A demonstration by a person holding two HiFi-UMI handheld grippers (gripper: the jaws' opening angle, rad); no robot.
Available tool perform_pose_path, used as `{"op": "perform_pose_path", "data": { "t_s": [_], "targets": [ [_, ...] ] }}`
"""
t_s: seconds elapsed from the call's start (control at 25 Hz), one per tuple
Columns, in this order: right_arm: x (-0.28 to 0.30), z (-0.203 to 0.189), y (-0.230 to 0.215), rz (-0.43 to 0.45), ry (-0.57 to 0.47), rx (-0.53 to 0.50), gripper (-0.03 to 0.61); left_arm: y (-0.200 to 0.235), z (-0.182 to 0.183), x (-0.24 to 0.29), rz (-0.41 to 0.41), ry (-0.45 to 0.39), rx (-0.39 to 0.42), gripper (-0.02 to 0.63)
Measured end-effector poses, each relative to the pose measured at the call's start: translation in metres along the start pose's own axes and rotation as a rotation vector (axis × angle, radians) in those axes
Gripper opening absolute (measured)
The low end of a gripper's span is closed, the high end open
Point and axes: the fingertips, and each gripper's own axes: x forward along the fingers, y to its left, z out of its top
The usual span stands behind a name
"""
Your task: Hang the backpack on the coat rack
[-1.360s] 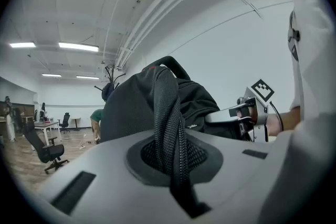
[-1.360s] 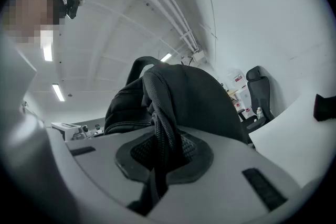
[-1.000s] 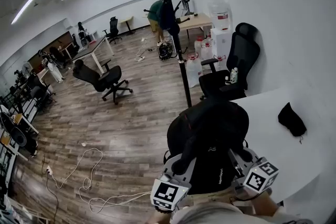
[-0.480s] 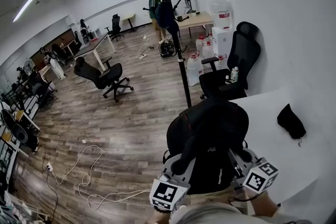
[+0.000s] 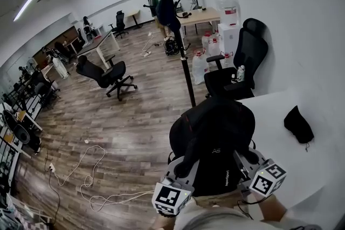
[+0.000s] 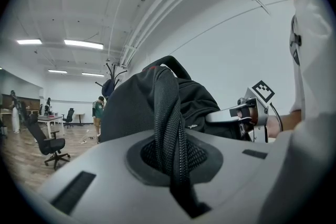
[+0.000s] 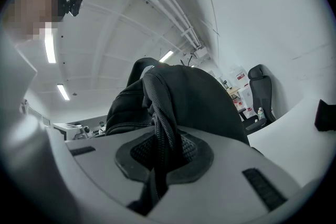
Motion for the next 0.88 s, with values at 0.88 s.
{"op": "perform_pose_path", "data": {
  "t_s": [0.88],
  "targets": [
    [0.121, 0.005, -0.036, -0.056, -0.004, -0.002, 0.029, 0.111, -0.013, 0.062, -0.052, -0.011, -0.022, 0.023]
  ]
}}
